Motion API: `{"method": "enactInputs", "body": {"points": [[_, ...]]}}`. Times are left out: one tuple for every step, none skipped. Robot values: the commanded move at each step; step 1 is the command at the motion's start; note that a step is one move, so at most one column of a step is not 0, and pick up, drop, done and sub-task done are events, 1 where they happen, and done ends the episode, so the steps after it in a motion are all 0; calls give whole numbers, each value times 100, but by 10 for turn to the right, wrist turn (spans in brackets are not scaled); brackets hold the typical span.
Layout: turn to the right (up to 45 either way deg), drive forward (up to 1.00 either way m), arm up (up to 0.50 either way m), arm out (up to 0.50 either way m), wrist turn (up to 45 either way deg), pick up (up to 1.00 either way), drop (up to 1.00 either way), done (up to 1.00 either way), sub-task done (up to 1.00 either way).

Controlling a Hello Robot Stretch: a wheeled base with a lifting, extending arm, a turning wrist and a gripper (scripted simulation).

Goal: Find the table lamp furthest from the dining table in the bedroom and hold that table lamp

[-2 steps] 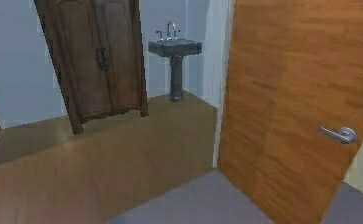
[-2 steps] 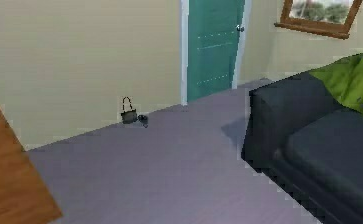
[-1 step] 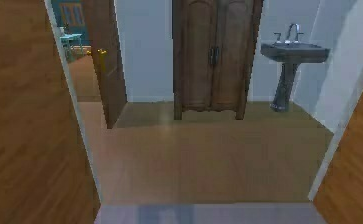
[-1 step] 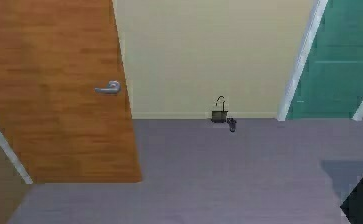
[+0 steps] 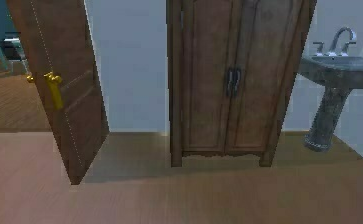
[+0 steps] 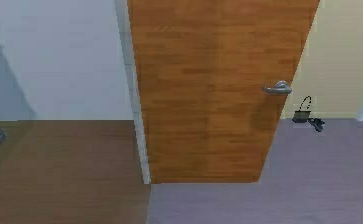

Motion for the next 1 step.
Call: {"method": "enactInputs", "body": {"points": [[0, 50, 0, 0, 0, 0, 0, 0, 0]]}}
